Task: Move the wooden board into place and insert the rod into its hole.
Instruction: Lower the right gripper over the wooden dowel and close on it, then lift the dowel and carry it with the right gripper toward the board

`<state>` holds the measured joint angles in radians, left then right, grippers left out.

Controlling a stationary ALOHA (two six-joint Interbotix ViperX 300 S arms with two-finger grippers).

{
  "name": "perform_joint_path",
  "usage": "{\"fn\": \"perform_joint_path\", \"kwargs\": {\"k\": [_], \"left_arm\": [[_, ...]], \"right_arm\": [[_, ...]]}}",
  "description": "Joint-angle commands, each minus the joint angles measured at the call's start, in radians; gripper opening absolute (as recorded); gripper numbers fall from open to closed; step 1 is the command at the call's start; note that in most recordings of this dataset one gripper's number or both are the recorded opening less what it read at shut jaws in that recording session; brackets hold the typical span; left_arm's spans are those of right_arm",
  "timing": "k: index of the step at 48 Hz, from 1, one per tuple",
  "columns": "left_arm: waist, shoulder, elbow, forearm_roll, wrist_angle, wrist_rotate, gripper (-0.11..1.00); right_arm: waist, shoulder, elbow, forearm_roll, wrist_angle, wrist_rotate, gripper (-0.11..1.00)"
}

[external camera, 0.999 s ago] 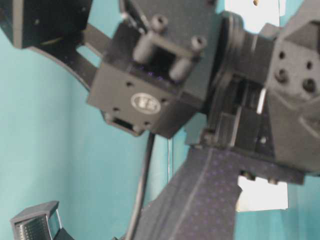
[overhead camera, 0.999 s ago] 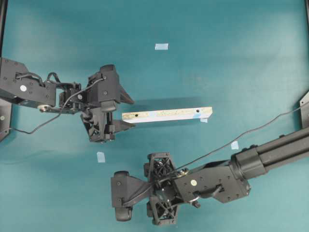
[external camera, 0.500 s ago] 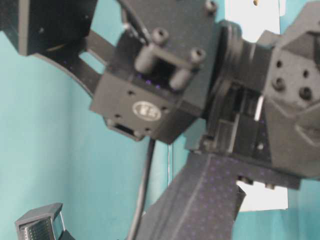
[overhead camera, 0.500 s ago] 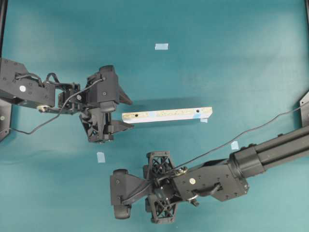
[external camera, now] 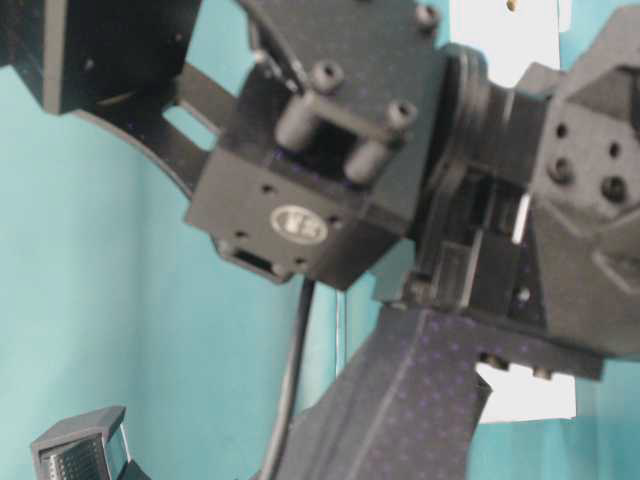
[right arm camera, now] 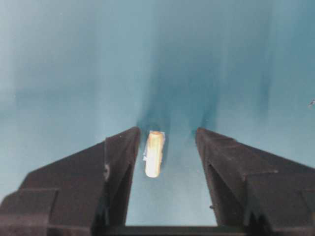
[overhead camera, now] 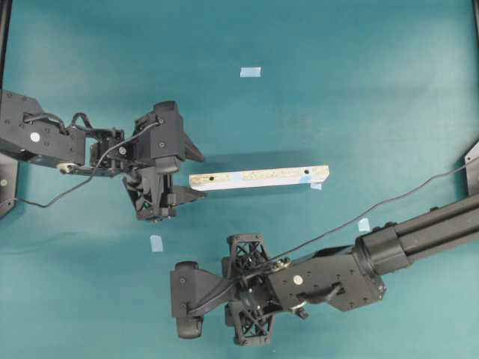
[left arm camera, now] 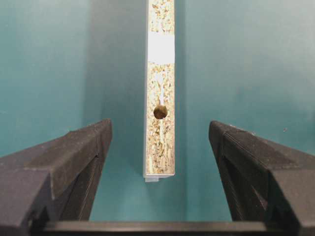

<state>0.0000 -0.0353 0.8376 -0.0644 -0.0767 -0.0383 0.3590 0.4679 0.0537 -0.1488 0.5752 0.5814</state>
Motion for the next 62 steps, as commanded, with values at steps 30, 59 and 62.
{"fn": "perform_joint_path", "kwargs": {"k": [30,59,62], "left_arm": [[-0.003,-0.011,-0.008,0.000,-0.005,-0.008,0.78],[-0.003,-0.011,-0.005,0.000,-0.006,-0.008,0.78],[-0.003,-0.011,-0.005,-0.002,-0.005,-0.008,0.78]], "right_arm": [[0.017,-0.014,-0.025,-0.003,-0.035,0.003,0.28],[0.018,-0.014,-0.025,-0.003,-0.015,0.003,0.23],[0.018,-0.014,-0.025,-0.003,-0.012,0.003,0.22]]}}
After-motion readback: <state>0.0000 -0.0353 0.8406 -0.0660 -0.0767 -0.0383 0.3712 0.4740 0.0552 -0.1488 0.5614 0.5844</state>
